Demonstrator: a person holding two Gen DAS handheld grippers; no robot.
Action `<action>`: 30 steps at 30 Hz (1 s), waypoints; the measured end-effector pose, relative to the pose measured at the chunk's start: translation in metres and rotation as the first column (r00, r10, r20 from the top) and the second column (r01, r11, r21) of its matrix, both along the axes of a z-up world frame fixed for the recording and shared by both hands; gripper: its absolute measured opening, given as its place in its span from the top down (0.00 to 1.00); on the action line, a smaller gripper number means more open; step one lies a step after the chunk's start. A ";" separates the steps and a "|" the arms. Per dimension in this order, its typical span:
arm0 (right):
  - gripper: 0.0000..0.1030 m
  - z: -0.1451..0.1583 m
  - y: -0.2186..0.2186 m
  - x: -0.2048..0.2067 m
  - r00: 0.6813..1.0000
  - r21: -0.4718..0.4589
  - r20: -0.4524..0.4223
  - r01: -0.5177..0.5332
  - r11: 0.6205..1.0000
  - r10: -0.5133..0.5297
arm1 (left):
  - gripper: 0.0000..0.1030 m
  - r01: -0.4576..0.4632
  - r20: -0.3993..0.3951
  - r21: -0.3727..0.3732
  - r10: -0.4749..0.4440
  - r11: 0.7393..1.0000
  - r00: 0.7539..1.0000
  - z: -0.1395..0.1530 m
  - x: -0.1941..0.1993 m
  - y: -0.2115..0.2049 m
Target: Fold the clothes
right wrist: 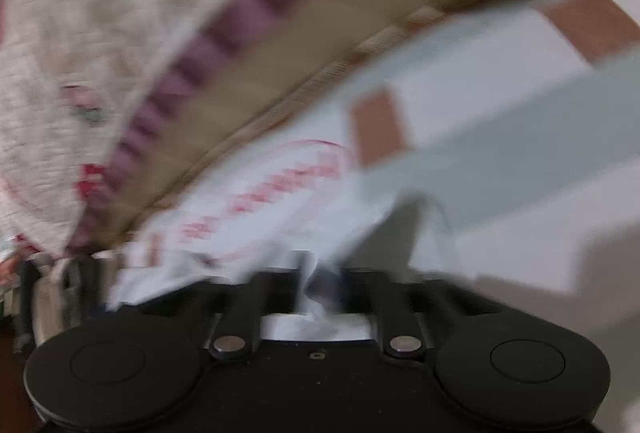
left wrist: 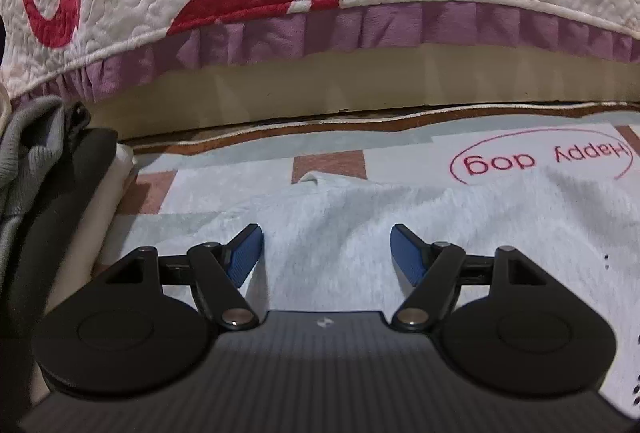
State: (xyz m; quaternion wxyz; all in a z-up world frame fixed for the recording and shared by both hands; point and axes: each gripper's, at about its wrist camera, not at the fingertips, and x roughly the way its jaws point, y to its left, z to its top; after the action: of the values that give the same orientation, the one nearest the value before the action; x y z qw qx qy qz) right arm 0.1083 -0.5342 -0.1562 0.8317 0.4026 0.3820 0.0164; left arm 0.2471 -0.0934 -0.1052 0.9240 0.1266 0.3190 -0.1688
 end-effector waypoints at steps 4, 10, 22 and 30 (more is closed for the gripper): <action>0.97 0.047 0.000 0.009 0.989 -0.159 0.150 0.043 0.986 -0.019 | 0.32 -0.016 0.009 -0.006 0.016 1.000 1.000 0.001 -0.002 0.010; 0.97 0.053 -0.032 0.025 0.996 -0.296 0.056 0.088 0.951 -0.075 | 0.32 -0.070 0.027 -0.014 0.070 0.997 0.997 0.011 0.010 0.032; 0.97 0.017 -0.029 0.034 0.996 -0.386 -0.051 0.054 0.921 -0.080 | 0.31 -0.011 -0.343 -0.037 -0.002 0.999 0.939 0.001 0.108 0.064; 0.97 0.010 -0.026 0.033 0.994 -0.439 -0.086 0.021 0.898 -0.065 | 0.26 -0.083 -0.331 -0.052 0.061 0.995 0.942 -0.009 0.140 0.062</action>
State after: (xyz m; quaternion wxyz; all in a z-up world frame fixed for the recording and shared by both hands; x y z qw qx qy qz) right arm 0.1412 -0.5602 -0.1461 0.8812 0.2143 0.4072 -0.1081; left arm 0.3869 -0.0315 -0.1139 0.8670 0.0546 0.4674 -0.1638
